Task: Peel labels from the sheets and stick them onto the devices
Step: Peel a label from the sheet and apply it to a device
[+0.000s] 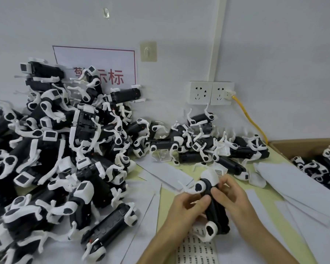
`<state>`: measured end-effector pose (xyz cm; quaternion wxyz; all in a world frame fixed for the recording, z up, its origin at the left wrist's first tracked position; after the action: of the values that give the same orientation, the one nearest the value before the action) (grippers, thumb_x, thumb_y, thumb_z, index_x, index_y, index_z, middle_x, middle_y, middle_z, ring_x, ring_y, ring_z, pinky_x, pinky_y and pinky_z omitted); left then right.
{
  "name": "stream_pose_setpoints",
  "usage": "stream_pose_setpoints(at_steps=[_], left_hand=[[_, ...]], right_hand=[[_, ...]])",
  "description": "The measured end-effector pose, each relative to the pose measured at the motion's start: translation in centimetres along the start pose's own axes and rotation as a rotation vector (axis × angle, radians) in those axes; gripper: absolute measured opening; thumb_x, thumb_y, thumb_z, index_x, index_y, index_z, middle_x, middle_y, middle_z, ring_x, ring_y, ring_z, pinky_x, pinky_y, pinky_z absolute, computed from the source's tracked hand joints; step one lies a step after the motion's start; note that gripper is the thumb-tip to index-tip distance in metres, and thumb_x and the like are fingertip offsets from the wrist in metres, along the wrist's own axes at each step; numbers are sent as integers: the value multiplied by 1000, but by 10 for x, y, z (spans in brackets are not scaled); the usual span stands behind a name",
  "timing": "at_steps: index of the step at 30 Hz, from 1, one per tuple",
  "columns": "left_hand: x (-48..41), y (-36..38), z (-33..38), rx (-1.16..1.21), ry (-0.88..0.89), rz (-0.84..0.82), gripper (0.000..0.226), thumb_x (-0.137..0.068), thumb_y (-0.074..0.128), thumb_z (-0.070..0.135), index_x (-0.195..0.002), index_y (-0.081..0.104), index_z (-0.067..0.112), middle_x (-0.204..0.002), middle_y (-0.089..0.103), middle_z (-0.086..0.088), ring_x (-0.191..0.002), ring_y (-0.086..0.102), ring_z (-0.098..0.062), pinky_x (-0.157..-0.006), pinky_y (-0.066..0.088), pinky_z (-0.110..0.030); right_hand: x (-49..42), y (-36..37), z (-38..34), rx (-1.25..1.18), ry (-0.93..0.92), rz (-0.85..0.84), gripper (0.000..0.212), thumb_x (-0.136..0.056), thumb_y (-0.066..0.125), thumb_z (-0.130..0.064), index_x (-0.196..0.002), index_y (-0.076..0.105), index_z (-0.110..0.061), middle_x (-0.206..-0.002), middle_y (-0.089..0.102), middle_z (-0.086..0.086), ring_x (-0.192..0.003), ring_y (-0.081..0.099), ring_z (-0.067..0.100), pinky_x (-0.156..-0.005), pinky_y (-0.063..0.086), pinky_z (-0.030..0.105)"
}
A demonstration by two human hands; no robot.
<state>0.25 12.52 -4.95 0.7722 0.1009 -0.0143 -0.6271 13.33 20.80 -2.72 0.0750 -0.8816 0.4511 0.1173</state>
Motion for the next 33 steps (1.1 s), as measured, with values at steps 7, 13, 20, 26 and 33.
stream_pose_setpoints(at_steps=[7, 13, 20, 26, 33], left_hand=[[0, -14, -2, 137, -34, -19, 50, -85, 81, 46, -117, 76, 8, -117, 74, -20, -105, 72, -37, -94, 58, -47], [-4, -40, 5, 519, -79, 181, 54, -92, 65, 58, -128, 73, 19, -127, 72, -16, -105, 74, -28, -84, 58, -37], [-9, -69, 10, 685, -40, 366, 41, -91, 63, 50, -113, 72, 17, -98, 76, -7, -77, 70, -19, -72, 47, -28], [-5, -63, 16, 654, -72, 358, 62, -85, 71, 24, -138, 58, -4, -132, 63, -24, -116, 72, -28, -112, 46, -47], [-5, -61, 22, 581, -120, 255, 52, -79, 78, 17, -130, 70, 10, -130, 69, -22, -117, 67, -36, -108, 45, -59]], right_hand=[[-1, 5, 4, -203, 119, -32, 43, -76, 79, -42, -84, 57, -6, -81, 53, 11, -76, 51, 23, -66, 47, 27], [0, 12, -3, 97, -4, 4, 16, -93, 62, -39, -105, 73, -38, -112, 72, -9, -106, 66, 7, -89, 52, 23], [0, 10, 30, 944, 101, -266, 83, -91, 56, -67, -158, 14, -43, -155, 24, -30, -142, 17, -5, -121, 10, 30], [-4, 5, 31, 836, 69, -217, 85, -80, 78, -52, -150, 30, -49, -142, 37, -34, -137, 32, -2, -115, 16, 26], [-2, 6, 12, 378, -47, 25, 69, -85, 70, 9, -123, 60, -48, -127, 51, -27, -91, 70, 13, -75, 60, 29]])
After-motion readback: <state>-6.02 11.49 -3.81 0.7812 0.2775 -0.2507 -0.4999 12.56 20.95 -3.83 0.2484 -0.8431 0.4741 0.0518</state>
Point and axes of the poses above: each hand's wrist, its own x-axis away from the middle knuckle, its own y-axis out of the palm, z = x × y, the point moved 3 cm from there along -x, towards the middle knuckle
